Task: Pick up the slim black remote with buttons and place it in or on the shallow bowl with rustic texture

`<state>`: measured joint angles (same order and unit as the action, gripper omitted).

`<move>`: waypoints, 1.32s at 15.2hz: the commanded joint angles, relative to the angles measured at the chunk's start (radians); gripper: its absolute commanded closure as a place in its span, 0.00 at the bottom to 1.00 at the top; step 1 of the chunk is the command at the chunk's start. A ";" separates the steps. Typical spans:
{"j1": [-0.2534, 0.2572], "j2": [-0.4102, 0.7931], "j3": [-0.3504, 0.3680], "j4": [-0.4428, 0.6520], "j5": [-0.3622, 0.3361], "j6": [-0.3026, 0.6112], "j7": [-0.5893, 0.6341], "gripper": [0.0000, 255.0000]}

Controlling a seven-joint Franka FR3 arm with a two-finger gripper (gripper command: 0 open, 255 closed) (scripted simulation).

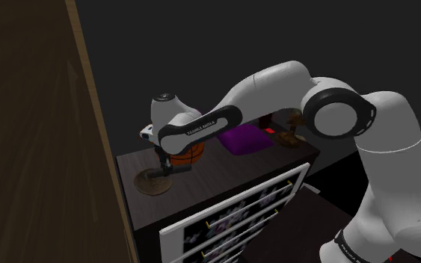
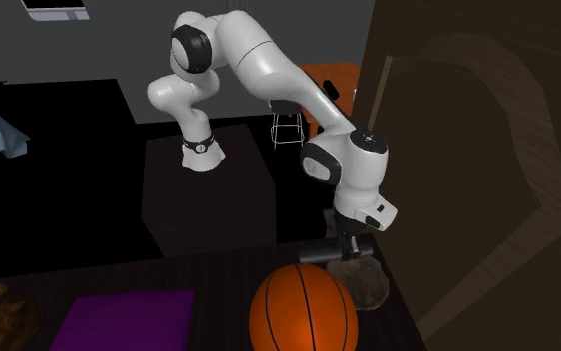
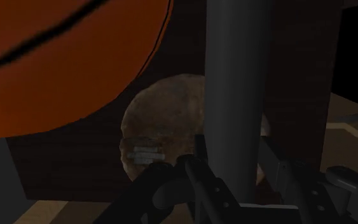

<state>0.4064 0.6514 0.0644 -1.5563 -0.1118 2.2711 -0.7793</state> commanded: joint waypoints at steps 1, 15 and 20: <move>0.020 0.088 0.000 0.146 -0.002 -0.059 0.013 1.00; 0.053 0.345 -0.005 0.446 -0.007 -0.102 0.029 1.00; 0.053 0.349 -0.005 0.447 -0.007 -0.099 0.029 1.00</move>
<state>0.4598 0.9985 0.0598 -1.1093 -0.1188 2.1714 -0.7504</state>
